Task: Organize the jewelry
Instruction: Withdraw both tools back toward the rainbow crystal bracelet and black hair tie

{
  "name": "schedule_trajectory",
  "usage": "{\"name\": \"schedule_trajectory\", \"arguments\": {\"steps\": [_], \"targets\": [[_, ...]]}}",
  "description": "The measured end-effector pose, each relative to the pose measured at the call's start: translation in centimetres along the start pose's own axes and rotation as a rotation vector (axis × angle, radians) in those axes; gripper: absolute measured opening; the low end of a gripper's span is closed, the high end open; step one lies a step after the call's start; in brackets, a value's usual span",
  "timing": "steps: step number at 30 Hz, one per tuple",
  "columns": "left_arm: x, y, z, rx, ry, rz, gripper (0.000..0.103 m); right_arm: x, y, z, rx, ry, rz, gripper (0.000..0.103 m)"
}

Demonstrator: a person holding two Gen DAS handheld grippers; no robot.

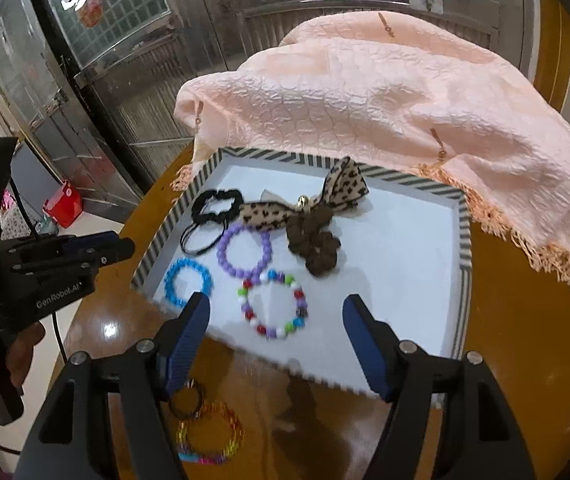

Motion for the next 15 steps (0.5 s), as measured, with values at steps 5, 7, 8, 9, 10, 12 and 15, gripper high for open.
{"name": "schedule_trajectory", "arguments": {"steps": [5, 7, 8, 9, 10, 12, 15], "targets": [[0.1, -2.0, 1.4, 0.001, -0.014, 0.01, 0.022, -0.3, -2.3, 1.8, 0.01, -0.011, -0.017, 0.072], [0.3, -2.7, 1.9, 0.012, -0.007, 0.01, 0.022, -0.4, -3.1, 2.5, 0.015, -0.026, -0.026, 0.072], [0.4, -3.1, 2.1, 0.015, -0.007, 0.007, 0.022, -0.5, -3.5, 2.8, 0.017, -0.033, -0.033, 0.072], [0.5, -3.4, 2.3, 0.015, -0.01, 0.005, 0.022, -0.5, -3.8, 2.9, 0.018, -0.036, -0.037, 0.072], [0.6, -3.7, 2.5, 0.015, -0.014, 0.002, 0.022, -0.6, -4.2, 3.2, 0.017, -0.038, -0.045, 0.072], [0.8, -4.2, 2.8, 0.017, -0.013, -0.007, 0.022, -0.7, -4.9, 3.5, 0.017, -0.039, -0.058, 0.072], [0.9, -5.0, 3.1, 0.022, -0.004, -0.019, 0.022, -0.9, -5.7, 3.7, 0.013, -0.042, -0.069, 0.072]]}}
Point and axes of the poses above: each gripper's, at about its wrist camera, not at the fingertips, and z roughly against the way its jaws point, x to its right, y to its top, the point moved 1 cm from there along -z, roughly the way its jaws point, and after that the axes turned 1 degree about x, right-handed, at the moved point
